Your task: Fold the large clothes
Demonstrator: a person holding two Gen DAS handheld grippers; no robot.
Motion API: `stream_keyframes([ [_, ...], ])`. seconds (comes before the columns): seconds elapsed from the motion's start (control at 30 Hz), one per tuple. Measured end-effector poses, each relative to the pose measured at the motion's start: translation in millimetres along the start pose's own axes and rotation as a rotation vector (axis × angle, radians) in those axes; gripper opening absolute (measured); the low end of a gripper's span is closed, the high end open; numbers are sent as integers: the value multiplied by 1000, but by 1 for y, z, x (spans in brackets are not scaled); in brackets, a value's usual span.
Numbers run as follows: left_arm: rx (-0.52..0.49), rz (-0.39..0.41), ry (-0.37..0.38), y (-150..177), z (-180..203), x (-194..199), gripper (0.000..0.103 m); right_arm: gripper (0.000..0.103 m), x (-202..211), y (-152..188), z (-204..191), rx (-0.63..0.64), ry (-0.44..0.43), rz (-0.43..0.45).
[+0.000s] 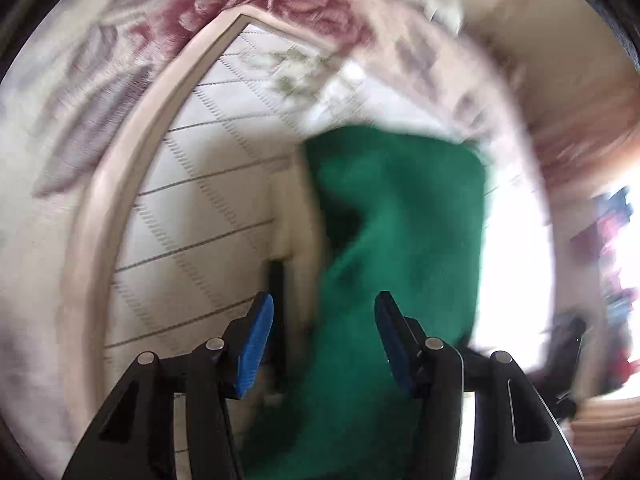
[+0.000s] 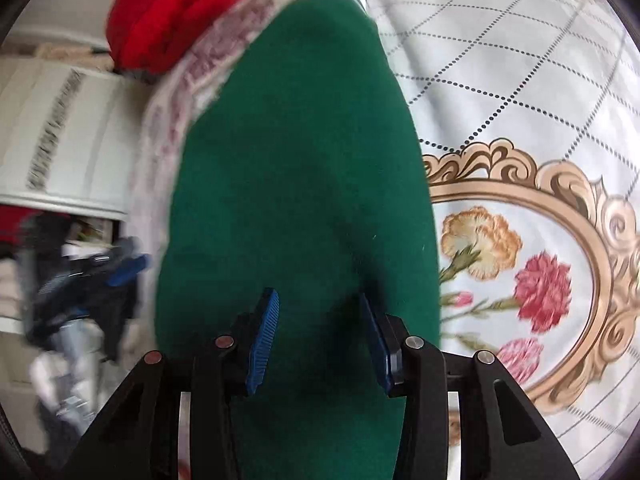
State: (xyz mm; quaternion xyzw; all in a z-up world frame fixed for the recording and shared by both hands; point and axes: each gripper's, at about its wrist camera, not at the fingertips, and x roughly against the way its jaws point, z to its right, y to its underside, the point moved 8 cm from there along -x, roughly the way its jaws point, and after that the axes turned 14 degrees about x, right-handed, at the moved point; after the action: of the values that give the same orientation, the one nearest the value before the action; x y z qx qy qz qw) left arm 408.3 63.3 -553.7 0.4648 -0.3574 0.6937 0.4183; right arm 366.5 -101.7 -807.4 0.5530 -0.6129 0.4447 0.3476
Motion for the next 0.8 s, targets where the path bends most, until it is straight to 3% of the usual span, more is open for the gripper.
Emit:
stream_keyframes([
  [0.03,-61,-21,-122,6,-2,-24,59,0,-9,-1,9,2,91,-37],
  [0.1,-75,-31,-161,14,-14,-46,63,0,-6,-8,6,-14,113,-38],
  [0.17,-10,-44,-103,11,-19,-35,63,5,7,-11,-1,-7,116,-48],
  [0.3,2,-8,-45,17,-27,19,62,5,32,3,-30,38,-81,5],
  [0.37,-5,7,-53,27,-38,38,62,12,10,32,-47,110,-169,-83],
  [0.4,2,13,-60,34,-47,48,62,13,-12,52,-48,139,-169,-163],
  [0.43,12,17,-64,33,-50,48,62,13,-24,63,-45,129,-160,-184],
  [0.47,25,17,-69,38,-60,54,61,13,-23,65,-40,59,-174,-139],
  [0.53,42,-2,-76,49,-71,62,59,13,-11,65,-39,-16,-186,-144],
  [0.6,51,-19,-35,67,-78,83,60,16,18,69,-41,-24,-174,-109],
  [0.63,52,-24,-17,77,-77,92,60,24,33,77,-44,-22,-177,-102],
  [0.67,51,-36,7,85,-75,98,60,41,48,89,-47,-21,-186,-111],
  [0.73,55,-74,51,111,-77,117,60,59,74,127,-51,-20,-205,-141],
  [0.8,64,-104,88,132,-78,131,61,60,92,164,-53,-13,-215,-198],
])
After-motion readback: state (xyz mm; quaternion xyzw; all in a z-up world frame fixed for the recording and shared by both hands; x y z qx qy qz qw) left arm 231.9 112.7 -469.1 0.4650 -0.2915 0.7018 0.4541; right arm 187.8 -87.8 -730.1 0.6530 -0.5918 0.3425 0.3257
